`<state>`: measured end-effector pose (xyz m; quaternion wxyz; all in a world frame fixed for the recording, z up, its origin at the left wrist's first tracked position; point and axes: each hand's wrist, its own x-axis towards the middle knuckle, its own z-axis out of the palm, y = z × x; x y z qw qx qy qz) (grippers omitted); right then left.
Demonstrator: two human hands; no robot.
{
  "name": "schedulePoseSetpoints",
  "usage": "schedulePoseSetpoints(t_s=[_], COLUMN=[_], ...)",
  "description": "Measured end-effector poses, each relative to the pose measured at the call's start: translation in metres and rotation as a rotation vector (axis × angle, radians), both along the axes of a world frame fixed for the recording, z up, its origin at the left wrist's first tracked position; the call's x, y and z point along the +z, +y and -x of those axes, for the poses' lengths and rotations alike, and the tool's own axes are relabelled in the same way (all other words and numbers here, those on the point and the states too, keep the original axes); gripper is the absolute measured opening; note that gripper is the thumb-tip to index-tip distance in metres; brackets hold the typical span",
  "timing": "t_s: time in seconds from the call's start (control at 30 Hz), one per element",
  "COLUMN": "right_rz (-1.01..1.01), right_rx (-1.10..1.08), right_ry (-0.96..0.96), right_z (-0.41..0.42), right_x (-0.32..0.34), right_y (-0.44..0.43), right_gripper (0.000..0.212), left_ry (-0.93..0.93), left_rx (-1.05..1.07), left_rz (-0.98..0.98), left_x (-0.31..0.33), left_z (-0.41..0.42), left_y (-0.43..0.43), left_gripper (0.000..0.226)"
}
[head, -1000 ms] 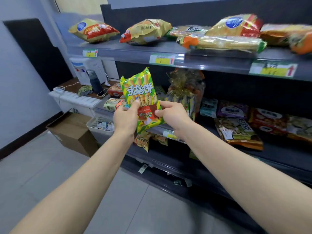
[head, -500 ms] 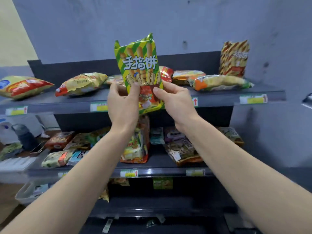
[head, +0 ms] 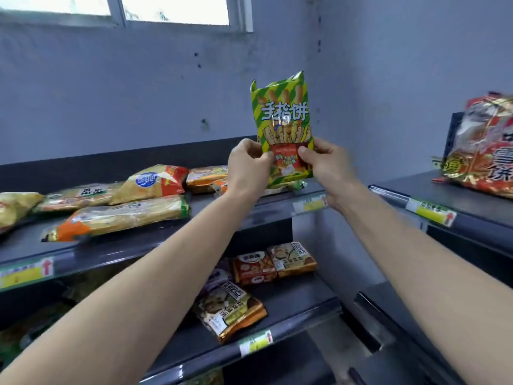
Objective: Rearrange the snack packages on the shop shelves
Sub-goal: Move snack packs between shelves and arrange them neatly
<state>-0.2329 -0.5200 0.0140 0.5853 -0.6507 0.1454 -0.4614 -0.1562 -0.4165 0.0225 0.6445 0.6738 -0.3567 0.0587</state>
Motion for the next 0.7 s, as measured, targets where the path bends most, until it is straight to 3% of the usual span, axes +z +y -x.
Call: schedulePoseSetpoints(t_s=[0.27, 0.53, 0.7], right_rz=[0.03, -0.039, -0.145], right_rx=[-0.101, -0.022, 0.053], right_ry=[0.048, 0.1, 0.154], right_z=[-0.02, -0.064, -0.106], right_x=[0.009, -0.006, -0.023], right_y=[-0.108, -0.184, -0.205], right_gripper=[0.023, 0.029, 0.031], left_ry=[0.171, 0.208, 0.178], left_rx=[-0.166, -0.153, -0.012], left_rz=[-0.033, -0.202, -0.333], left_x=[0.007, 0.002, -0.002], left_z=[-0.026, -0.063, -0.09], left_y=[-0.098, -0.162, -0.176], left_gripper=[0.014, 0.018, 0.024])
